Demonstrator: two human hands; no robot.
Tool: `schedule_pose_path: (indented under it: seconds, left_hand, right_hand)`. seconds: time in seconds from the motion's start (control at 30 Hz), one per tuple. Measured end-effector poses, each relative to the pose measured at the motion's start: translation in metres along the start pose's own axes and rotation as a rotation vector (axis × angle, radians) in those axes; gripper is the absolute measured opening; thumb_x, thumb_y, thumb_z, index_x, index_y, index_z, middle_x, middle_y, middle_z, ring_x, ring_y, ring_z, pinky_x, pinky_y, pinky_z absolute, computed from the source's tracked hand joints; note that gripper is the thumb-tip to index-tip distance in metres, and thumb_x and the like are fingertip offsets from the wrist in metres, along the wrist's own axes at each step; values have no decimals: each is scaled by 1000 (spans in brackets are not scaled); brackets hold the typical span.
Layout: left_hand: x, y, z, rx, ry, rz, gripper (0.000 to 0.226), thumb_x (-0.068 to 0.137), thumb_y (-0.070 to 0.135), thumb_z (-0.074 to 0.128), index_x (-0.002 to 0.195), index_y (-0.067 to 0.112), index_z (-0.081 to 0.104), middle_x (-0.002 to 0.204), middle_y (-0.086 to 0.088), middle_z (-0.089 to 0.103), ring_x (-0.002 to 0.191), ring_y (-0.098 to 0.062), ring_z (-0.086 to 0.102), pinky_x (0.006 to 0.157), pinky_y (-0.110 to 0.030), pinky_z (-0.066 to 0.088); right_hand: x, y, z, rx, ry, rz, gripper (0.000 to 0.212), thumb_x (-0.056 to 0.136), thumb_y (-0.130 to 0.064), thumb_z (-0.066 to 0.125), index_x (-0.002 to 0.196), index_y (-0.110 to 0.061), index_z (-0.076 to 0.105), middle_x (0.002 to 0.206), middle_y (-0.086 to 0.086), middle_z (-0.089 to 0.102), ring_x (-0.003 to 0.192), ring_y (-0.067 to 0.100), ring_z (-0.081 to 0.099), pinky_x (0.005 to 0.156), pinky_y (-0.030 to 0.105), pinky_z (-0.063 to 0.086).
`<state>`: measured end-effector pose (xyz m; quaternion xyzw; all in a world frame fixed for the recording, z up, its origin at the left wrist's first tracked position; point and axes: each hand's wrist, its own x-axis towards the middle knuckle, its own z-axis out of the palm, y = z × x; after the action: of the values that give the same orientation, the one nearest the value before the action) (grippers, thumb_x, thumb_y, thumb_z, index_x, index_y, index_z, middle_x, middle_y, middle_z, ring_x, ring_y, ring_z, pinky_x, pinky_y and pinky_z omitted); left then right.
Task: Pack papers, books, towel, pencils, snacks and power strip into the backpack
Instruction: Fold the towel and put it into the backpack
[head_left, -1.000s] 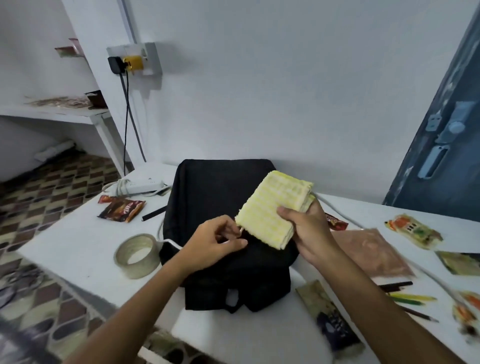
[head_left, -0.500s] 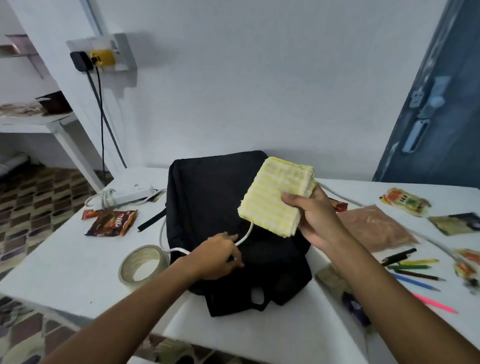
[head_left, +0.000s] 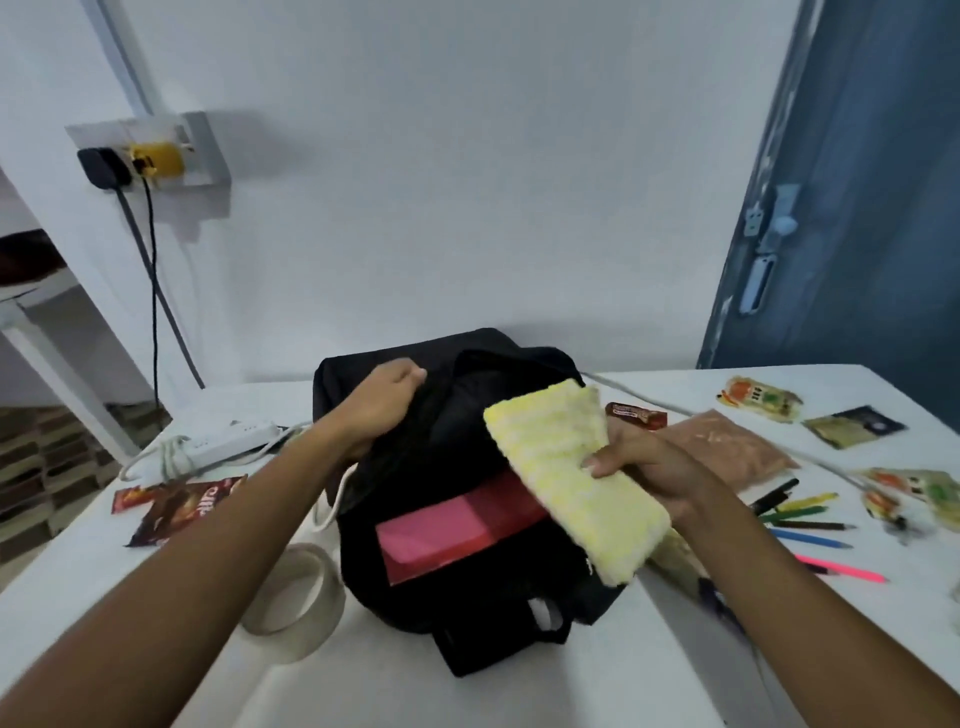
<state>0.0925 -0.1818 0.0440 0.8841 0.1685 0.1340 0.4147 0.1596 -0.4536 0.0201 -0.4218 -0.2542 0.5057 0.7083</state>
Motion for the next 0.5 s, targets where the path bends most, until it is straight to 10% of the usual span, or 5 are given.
schedule_pose_path:
  seconds: [0.2, 0.5]
  left_hand:
    - [26, 54, -46, 193, 139, 195, 27, 101, 22, 38, 75, 15, 45, 76, 1, 50, 72, -16, 45, 63, -29, 34]
    - [23, 80, -50, 292, 285, 431, 25, 101, 25, 37, 87, 8, 50, 78, -4, 56, 73, -21, 51, 58, -27, 32]
  right_hand:
    - [36, 17, 20, -405, 188, 253, 40, 73, 4, 66, 111, -8, 62, 99, 8, 72, 91, 22, 69, 73, 31, 55]
    - [123, 44, 33, 309, 768, -85, 42, 84, 13, 51, 120, -8, 57, 113, 17, 65, 96, 33, 64, 72, 41, 56]
